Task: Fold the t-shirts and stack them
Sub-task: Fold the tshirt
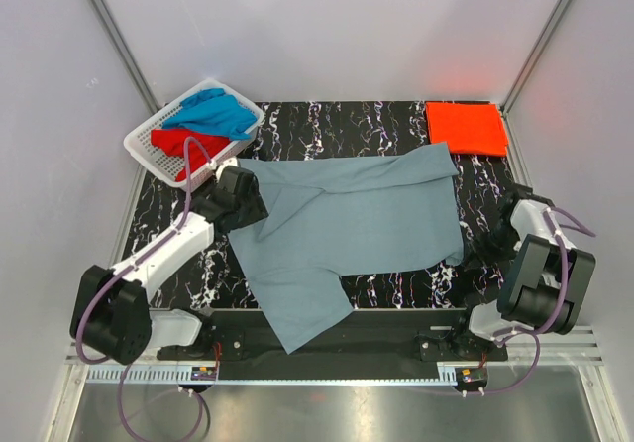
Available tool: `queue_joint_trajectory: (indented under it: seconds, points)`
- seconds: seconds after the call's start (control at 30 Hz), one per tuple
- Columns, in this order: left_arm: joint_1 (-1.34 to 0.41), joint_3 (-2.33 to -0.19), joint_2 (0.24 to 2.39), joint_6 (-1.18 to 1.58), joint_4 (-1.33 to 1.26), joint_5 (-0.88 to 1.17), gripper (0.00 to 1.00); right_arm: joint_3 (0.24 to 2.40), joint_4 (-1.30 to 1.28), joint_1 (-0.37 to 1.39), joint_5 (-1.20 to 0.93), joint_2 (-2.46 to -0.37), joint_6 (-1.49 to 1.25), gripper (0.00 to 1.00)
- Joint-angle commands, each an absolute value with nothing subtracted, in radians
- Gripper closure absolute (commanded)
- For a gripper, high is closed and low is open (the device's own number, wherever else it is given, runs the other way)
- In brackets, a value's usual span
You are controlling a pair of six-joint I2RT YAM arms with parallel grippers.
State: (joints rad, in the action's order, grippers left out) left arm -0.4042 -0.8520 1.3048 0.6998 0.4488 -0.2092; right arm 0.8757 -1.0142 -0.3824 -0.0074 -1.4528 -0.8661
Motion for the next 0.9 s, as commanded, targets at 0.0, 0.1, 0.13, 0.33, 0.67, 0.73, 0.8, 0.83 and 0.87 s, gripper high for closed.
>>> queue_joint_trajectory:
  seconds: [0.0,0.1,0.13,0.33,0.67,0.73,0.8,0.83,0.87]
  points:
    - [-0.413,-0.795,1.256,0.742,0.417,-0.149,0.48,0.833,-0.965,-0.37,-0.075,-1.445,-0.859,0.73]
    - [-0.413,-0.769,1.262,0.755,0.4,-0.129,0.48,0.799,-0.91,-0.354,-0.124,-1.469,-0.88,0.73]
    - [-0.413,-0.764,1.272,0.756,0.397,-0.127,0.48,0.795,-0.902,-0.342,-0.136,-1.476,-0.888,0.73]
    - [-0.413,-0.697,1.327,0.793,0.333,-0.084,0.48,0.785,-0.839,-0.324,-0.149,-1.512,-0.925,0.72]
    - [-0.413,-0.66,1.442,0.798,0.287,-0.127,0.48,0.793,-0.788,-0.318,-0.078,-1.526,-0.931,0.71]
    - [-0.413,-0.657,1.459,0.795,0.282,-0.135,0.48,0.799,-0.793,-0.316,-0.034,-1.539,-0.917,0.71]
    - [-0.413,-0.65,1.474,0.793,0.284,-0.147,0.48,0.807,-0.802,-0.314,-0.005,-1.545,-0.908,0.73]
    - [-0.413,-0.647,1.485,0.793,0.281,-0.149,0.48,0.808,-0.805,-0.314,0.061,-1.545,-0.902,0.74]
    - [-0.413,-0.644,1.489,0.796,0.279,-0.155,0.48,0.811,-0.805,-0.313,0.08,-1.548,-0.899,0.76]
